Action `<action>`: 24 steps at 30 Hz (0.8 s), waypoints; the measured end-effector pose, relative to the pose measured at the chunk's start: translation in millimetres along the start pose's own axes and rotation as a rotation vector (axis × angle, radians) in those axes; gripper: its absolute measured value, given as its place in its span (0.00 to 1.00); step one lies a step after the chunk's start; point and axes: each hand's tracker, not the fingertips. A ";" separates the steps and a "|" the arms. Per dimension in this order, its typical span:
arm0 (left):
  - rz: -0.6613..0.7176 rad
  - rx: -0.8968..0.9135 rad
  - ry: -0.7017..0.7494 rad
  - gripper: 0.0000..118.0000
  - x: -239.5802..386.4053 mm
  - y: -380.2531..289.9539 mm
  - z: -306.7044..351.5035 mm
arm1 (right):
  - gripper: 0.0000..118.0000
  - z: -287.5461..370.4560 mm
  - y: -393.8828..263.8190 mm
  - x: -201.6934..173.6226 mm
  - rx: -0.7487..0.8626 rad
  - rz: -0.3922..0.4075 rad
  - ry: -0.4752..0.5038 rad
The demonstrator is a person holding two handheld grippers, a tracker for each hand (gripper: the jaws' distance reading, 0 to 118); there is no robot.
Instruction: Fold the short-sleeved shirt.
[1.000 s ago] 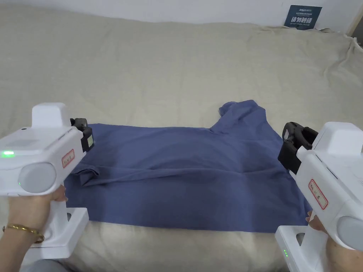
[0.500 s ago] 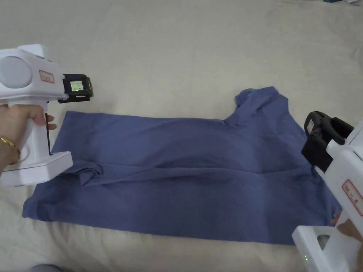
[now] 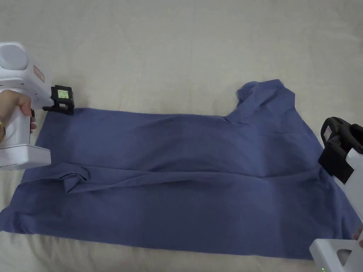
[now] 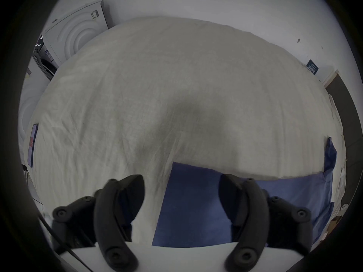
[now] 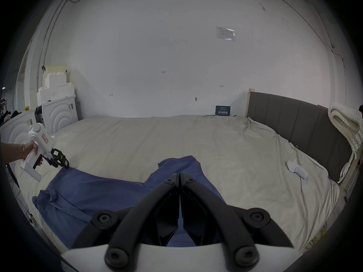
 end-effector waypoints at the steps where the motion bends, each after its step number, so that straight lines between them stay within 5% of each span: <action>1: 0.010 0.007 0.001 0.56 -1.8 -0.4 -4.8 | 0.00 -0.9 -1.1 0.5 -0.004 0.000 -0.004; 3: 0.024 0.012 -0.017 0.28 -1.7 -2.3 -8.0 | 0.00 -3.7 -3.6 1.2 -0.016 0.000 -0.004; 7: -0.010 0.032 -0.039 0.02 4.5 -6.4 -7.5 | 0.00 -7.6 -8.9 0.4 -0.038 0.008 -0.008; 20: -0.006 0.289 -0.114 0.00 0.7 -39.5 68.0 | 0.00 -16.2 14.2 11.1 -0.056 0.005 0.042; 24: 0.018 0.330 -0.141 0.00 -3.2 -53.8 86.3 | 0.00 -50.1 41.3 29.9 -0.180 -0.016 0.067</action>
